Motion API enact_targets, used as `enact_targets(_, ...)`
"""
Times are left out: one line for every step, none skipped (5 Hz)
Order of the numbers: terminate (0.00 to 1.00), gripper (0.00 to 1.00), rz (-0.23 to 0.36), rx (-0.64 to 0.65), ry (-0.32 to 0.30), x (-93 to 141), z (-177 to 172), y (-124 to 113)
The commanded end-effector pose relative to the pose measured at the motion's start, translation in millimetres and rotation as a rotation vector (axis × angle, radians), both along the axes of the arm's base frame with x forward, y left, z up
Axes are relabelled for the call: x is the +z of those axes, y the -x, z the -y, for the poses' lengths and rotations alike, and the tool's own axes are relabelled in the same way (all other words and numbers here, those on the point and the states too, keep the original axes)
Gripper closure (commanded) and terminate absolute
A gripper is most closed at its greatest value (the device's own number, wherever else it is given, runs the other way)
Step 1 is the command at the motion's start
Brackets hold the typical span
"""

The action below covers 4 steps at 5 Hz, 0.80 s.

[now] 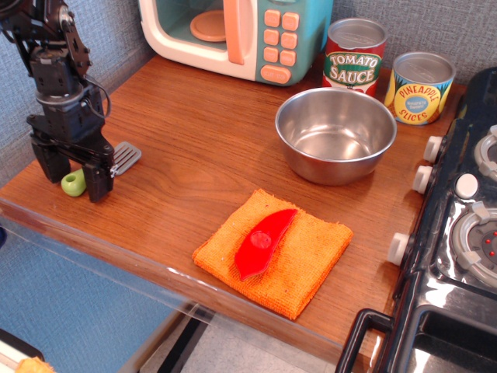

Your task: PLACE THE KNIFE VERTICALLY IN FRONT OF THE OVEN

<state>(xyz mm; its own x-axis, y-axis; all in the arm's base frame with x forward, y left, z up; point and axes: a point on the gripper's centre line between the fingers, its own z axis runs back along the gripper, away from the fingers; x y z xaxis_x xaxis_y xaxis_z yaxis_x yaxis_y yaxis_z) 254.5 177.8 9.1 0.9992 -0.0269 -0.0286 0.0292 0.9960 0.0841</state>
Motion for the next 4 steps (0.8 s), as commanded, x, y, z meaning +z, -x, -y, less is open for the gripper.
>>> enact_targets(0.0, 1.0, 0.004, -0.011, -0.001, -3.3, -3.2, -9.5)
enact_targets(0.0, 1.0, 0.002, -0.053, 0.002, 1.9, 6.3, -9.7)
enact_targets(0.0, 1.0, 0.035, -0.092, 0.031, 25.5, 19.9, -12.5)
enact_targets(0.0, 1.0, 0.05, -0.068, 0.044, 56.6, 29.6, -22.1)
